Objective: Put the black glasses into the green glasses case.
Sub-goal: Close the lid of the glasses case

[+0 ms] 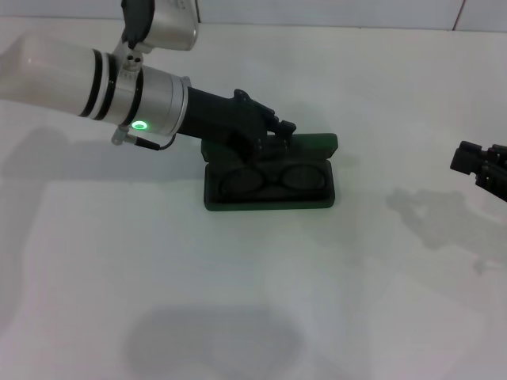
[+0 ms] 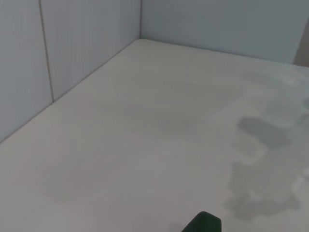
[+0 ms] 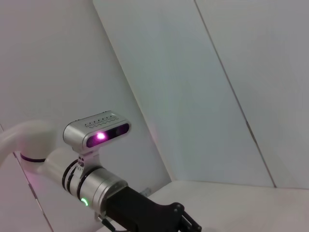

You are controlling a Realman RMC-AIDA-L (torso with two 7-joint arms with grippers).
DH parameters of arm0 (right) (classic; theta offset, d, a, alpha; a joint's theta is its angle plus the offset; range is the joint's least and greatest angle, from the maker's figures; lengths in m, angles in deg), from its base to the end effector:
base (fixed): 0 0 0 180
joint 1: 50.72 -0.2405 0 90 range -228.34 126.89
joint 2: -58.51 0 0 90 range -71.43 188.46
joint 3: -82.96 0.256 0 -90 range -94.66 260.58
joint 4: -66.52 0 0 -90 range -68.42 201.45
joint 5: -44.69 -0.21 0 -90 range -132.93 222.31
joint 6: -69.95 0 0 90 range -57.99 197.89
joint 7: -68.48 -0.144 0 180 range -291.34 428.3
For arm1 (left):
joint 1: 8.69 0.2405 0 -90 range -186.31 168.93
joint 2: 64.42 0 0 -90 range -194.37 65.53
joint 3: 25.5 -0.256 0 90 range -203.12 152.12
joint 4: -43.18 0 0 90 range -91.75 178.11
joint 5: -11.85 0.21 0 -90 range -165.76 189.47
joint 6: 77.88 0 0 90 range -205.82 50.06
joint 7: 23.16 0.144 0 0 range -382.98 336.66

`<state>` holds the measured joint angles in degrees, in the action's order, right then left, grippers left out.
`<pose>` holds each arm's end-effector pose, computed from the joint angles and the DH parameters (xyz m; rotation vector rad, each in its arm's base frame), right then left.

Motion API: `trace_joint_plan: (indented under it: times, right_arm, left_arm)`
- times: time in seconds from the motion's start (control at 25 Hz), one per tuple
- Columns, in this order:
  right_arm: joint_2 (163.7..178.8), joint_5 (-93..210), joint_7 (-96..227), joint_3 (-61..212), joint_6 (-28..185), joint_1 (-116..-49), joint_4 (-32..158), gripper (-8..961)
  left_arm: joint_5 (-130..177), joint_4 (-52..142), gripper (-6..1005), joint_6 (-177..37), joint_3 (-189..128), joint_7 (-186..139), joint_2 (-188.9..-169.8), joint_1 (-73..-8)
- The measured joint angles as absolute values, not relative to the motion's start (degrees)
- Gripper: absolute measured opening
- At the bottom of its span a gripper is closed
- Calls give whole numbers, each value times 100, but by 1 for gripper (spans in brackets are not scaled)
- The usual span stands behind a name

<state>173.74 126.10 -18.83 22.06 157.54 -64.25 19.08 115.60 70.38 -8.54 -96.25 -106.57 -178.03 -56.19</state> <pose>0.2716 0.2926 0.0398 -2.5039 0.7618 1.0218 -0.1908 0.3989 -0.0466 -2.9233 -0.3499 -0.2948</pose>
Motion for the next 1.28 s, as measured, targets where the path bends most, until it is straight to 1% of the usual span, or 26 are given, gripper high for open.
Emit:
trace_joint_plan:
  times: [0.24, 0.48, 0.68, 0.76, 1.04, 1.28]
  right_arm:
    - [17374, 12610, -1880, 2205, 15761, -6438, 1916, 169]
    - [17373, 12608, -1879, 2205, 15777, -6457, 1924, 171]
    - [17360, 12607, -1879, 2205, 15795, -6441, 1908, 173]
    - [17347, 12607, -1879, 2205, 15813, -6424, 1903, 173]
    - [17332, 12607, -1815, 2190, 15859, -6451, 1915, 176]
    - [17330, 12607, -1776, 2202, 15873, -6497, 1915, 178]
  left_arm:
    - [11637, 7038, 236, -669, -9654, -10670, -17846, -5513]
    - [11651, 7030, 130, -580, -9653, -10648, -17903, -5460]
    - [11649, 7175, 41, -449, -9639, -10606, -17987, -5431]
    - [11624, 7371, 37, -358, -9624, -10617, -18006, -5379]
    - [11514, 8319, 35, -243, -9494, -10745, -18037, -4881]
    - [11514, 8301, 42, -274, -9145, -10660, -18070, -4804]
